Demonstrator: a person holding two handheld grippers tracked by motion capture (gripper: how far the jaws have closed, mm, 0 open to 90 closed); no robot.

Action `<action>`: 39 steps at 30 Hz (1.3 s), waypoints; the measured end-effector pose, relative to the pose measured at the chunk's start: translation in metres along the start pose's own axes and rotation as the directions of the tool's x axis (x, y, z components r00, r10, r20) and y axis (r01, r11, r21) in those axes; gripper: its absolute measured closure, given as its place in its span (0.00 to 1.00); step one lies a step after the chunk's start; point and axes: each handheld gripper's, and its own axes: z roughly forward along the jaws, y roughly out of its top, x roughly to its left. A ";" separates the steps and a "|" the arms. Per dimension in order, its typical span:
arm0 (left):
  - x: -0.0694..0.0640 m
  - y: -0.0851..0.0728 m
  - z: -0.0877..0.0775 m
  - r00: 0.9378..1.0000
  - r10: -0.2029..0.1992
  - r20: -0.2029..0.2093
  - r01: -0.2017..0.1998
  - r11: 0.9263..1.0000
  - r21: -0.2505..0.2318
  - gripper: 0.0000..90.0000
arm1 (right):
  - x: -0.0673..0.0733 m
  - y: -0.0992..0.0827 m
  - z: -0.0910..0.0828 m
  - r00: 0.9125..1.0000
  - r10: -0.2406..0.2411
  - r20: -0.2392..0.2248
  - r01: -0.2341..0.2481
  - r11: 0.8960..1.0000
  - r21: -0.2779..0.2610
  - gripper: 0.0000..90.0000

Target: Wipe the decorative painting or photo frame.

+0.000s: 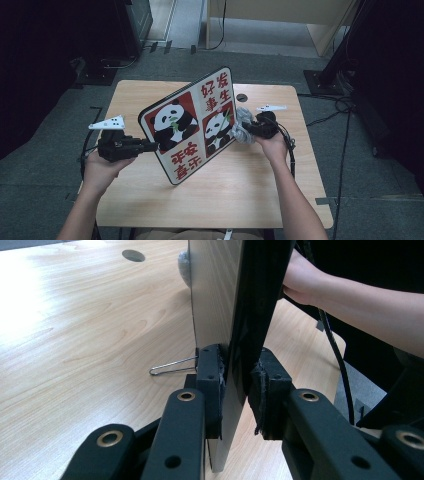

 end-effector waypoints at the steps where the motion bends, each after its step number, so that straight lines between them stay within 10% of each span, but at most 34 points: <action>1: 0.000 0.000 0.000 1.000 0.001 -0.002 -0.001 1.000 0.000 0.85 | 0.000 -0.001 0.001 1.000 0.004 -0.002 -0.004 1.000 0.007 0.82; 26: 0.001 -0.001 0.000 1.000 -0.012 0.006 0.012 1.000 -0.006 0.85 | -0.019 -0.008 -0.019 0.999 0.046 0.003 -0.046 0.997 -0.065 0.82; 39: -0.001 -0.001 0.000 1.000 -0.004 -0.007 0.004 1.000 -0.004 0.86 | -0.038 -0.013 -0.045 0.995 0.037 0.094 -0.027 0.995 -0.097 0.81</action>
